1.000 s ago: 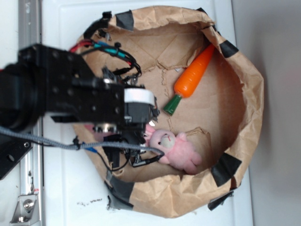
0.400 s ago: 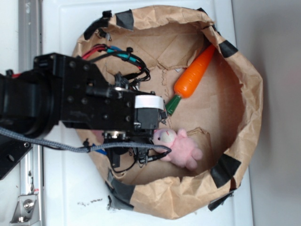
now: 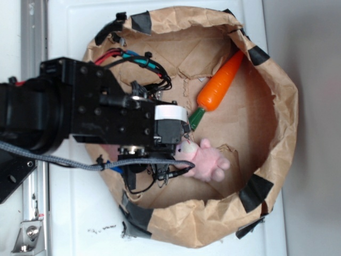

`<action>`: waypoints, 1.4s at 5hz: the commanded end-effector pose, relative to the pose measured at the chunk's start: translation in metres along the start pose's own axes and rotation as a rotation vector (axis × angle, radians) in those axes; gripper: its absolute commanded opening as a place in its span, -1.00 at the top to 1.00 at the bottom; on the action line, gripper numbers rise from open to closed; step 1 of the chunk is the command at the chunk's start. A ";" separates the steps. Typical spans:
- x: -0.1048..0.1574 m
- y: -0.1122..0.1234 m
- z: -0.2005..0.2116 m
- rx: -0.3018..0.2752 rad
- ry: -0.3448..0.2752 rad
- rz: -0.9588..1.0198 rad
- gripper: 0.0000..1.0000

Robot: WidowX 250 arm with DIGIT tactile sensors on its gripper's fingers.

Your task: Grab the silver keys.

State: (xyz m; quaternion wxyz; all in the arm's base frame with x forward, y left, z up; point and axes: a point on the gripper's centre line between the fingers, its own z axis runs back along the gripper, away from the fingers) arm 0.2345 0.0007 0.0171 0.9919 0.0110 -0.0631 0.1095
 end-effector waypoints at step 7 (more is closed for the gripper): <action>0.017 0.014 0.027 -0.014 -0.045 0.038 1.00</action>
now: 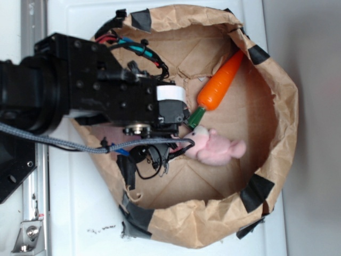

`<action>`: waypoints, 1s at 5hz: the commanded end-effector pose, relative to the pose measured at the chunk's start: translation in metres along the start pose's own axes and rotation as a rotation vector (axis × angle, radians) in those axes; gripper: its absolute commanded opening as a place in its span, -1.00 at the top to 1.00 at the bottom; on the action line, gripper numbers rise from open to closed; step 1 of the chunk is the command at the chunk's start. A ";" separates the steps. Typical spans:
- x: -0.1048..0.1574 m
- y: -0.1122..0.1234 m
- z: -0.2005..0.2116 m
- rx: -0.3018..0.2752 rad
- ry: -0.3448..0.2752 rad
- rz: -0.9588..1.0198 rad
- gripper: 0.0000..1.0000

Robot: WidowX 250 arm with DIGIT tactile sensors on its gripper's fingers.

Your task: Grab the silver keys.

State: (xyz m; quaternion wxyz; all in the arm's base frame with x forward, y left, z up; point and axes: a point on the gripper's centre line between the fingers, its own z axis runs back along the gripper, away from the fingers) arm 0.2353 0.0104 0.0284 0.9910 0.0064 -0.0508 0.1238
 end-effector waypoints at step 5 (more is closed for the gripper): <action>0.049 -0.004 0.167 -0.307 0.088 0.168 1.00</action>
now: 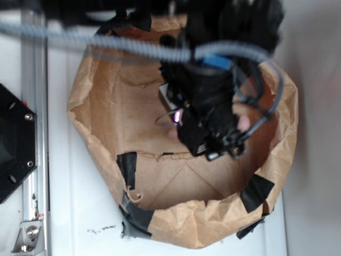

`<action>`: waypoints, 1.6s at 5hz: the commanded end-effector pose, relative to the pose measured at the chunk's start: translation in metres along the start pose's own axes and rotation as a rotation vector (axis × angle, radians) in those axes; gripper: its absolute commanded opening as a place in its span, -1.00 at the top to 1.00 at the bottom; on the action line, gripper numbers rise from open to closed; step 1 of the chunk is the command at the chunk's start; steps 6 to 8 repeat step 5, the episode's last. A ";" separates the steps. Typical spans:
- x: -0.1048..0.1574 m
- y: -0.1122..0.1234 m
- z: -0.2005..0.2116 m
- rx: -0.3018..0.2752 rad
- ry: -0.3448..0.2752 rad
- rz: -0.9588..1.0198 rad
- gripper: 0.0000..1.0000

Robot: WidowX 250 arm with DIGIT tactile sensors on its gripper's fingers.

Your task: Grab the silver keys.

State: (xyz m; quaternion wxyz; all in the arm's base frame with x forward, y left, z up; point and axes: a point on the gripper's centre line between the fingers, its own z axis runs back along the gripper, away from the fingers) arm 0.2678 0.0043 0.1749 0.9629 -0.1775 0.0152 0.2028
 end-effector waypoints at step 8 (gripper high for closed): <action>0.002 0.010 -0.008 0.244 -0.126 -0.044 1.00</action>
